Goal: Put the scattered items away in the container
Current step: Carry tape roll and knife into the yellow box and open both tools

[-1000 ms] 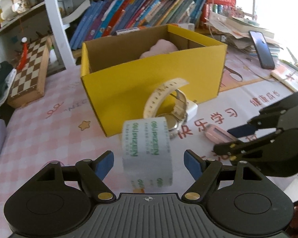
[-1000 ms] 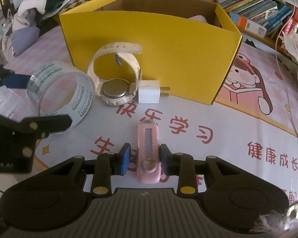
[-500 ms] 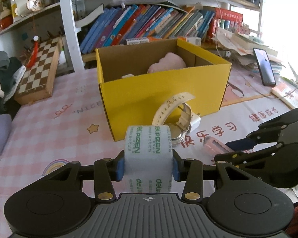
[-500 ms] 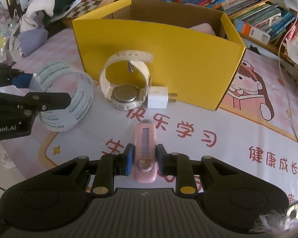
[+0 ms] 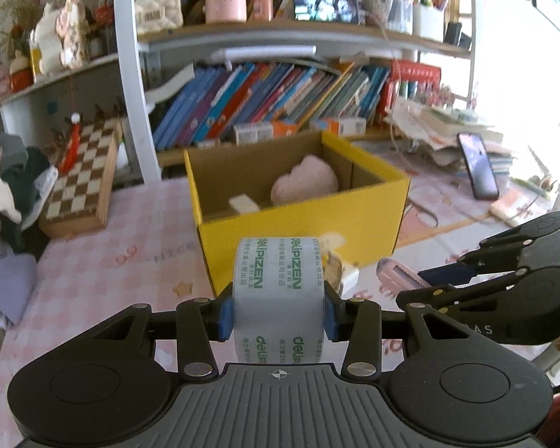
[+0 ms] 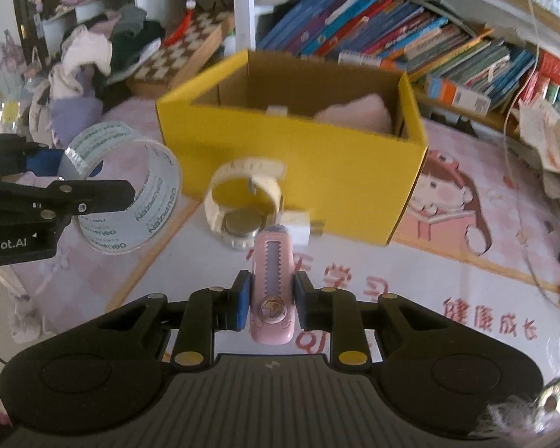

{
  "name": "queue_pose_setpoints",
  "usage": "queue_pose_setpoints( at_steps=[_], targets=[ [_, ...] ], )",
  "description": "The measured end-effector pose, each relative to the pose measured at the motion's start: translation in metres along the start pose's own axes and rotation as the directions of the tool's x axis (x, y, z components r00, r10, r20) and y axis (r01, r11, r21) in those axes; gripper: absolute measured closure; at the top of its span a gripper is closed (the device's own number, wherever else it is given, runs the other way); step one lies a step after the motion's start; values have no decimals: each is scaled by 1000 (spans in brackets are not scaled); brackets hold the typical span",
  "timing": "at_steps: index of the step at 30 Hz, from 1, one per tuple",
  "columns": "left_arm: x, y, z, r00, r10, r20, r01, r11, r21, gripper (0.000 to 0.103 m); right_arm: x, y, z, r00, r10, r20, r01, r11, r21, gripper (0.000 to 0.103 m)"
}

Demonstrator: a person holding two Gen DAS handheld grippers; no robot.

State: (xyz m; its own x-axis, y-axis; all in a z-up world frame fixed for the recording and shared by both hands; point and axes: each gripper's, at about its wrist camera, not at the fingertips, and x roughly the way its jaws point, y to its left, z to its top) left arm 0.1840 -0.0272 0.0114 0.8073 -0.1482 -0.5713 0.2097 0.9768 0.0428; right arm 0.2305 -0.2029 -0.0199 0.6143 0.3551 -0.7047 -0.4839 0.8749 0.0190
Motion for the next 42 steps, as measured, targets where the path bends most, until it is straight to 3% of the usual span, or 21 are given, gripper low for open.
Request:
queue_pose_setpoints(
  at_steps=[11,20,31,42],
  targets=[
    [-13,-3,38,992,-13,126,8,999,46,60,-32,-12,33,992,0,126,-2,1000,14,80],
    [-2,-1,62,984,2,178,-12,998,56,60,-33,-28,69,980,6,197,-3,1000,-13,80],
    [25,1,92,981,47,187,-61,996,68,60,0,-53,115,969,40,242,-25,998,-62,80],
    [69,11,117,987,101,124,-112,990,90,60,57,-67,138,981,93,172,-67,985,-156,80]
  ],
)
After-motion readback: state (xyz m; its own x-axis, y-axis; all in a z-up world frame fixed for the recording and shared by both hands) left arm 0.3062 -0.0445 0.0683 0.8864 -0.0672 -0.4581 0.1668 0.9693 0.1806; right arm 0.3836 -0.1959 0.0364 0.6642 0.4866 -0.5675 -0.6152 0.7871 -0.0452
